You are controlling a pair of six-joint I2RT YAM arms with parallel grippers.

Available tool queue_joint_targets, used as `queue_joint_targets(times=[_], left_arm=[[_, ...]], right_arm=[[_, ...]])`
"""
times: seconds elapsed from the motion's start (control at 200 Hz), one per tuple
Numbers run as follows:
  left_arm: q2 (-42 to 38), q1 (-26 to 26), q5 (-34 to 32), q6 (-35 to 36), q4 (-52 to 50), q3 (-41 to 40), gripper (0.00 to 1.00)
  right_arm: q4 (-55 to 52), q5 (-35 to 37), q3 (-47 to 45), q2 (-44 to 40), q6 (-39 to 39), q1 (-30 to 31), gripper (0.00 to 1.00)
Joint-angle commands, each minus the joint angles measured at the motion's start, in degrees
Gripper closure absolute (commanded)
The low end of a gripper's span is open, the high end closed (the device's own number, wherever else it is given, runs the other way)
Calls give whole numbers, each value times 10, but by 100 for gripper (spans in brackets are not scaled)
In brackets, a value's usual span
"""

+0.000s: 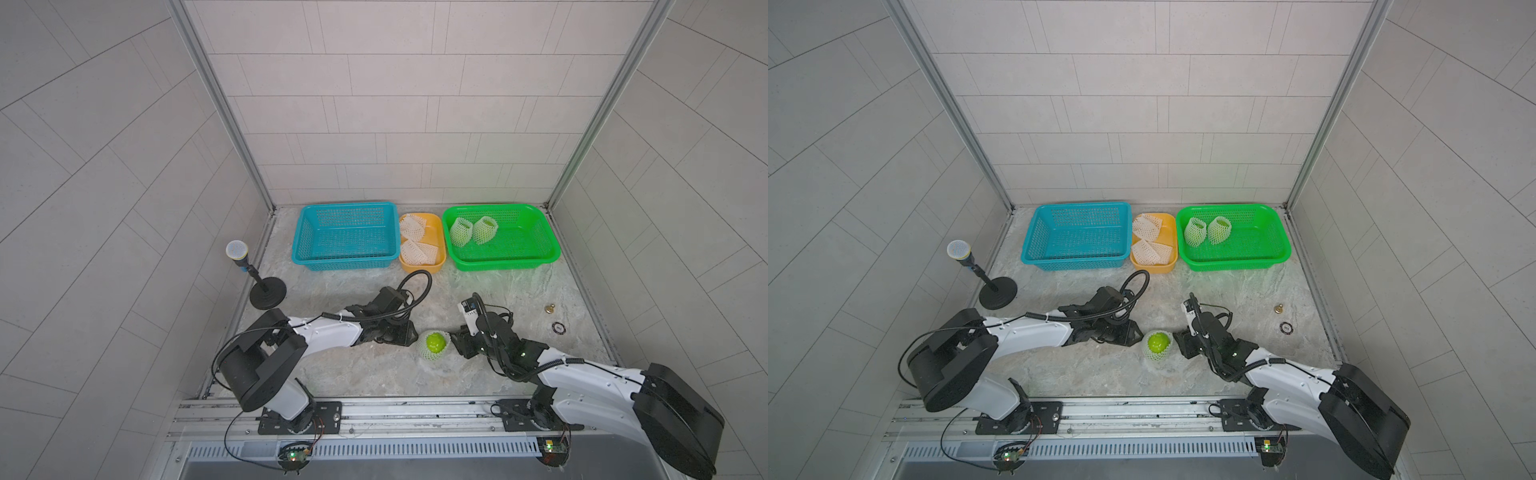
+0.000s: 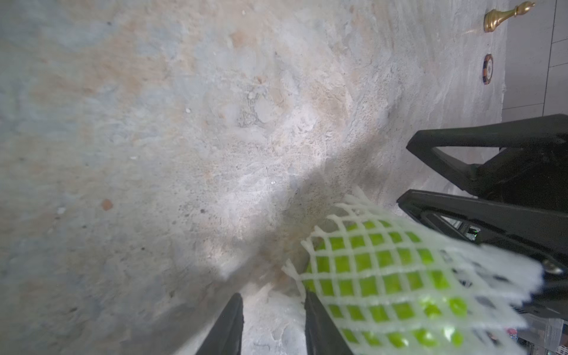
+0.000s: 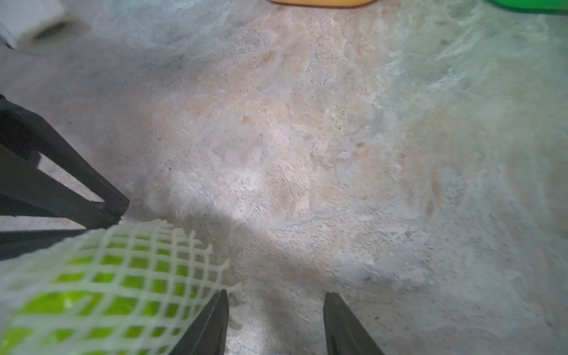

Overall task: Sleeve custard apples in foam nets
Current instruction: Put on the foam net on the custard apple.

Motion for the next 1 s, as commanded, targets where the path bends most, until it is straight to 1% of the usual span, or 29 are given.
queue_joint_targets(times=[0.0,0.035,0.06,0.16,0.315,0.355,0.375,0.41,0.43,0.445,0.455,0.5,0.575,0.595,0.615,0.71,0.736,0.746,0.861,0.896,0.996], left_arm=[[-24,-1,-13,3,-14,6,59],[-27,-1,-16,1,-16,5,59],[-30,0,-19,0,-20,4,58],[-42,2,-31,-4,-29,-1,53],[-74,15,-52,-19,-45,-15,41],[-86,21,-57,-25,-48,-21,39],[-93,24,-60,-29,-52,-23,37],[-105,31,-61,-33,-53,-29,36],[-112,34,-63,-36,-57,-31,32],[-118,36,-64,-38,-62,-33,32],[-121,37,-65,-39,-64,-34,31],[-137,42,-69,-41,-78,-36,28],[-165,48,-77,-46,-99,-40,26],[-173,49,-82,-50,-108,-41,23],[-180,50,-88,-53,-117,-41,23],[-217,61,-101,-57,-145,-47,21],[-228,64,-103,-57,-151,-50,18],[-230,65,-103,-69,-153,-51,18],[-280,74,-113,-89,-154,-74,17],[-295,77,-116,-93,-154,-80,15],[-328,89,-107,-98,-162,-93,14]], right_arm=[[-69,45,25,-18,5,1,39],[-81,51,29,-21,7,1,38],[-91,56,32,-25,10,0,35],[-131,72,49,-40,15,-1,30],[-211,81,89,-64,16,-1,18],[-232,79,101,-68,14,0,17],[-242,79,108,-70,14,0,17],[-260,76,118,-73,15,1,9],[-270,75,124,-75,16,1,6],[-279,74,130,-76,16,2,1],[-284,74,133,-76,16,2,1],[-307,69,148,-78,19,4,0],[-335,60,170,-77,23,14,0],[-341,58,175,-76,27,18,0],[-347,57,181,-75,29,23,0],[-376,62,210,-62,44,57,0],[-383,65,213,-58,48,67,0],[-384,67,213,-57,49,72,0],[-398,76,254,-41,67,121,0],[-403,75,263,-33,71,132,0],[-409,85,283,-7,82,162,0]])
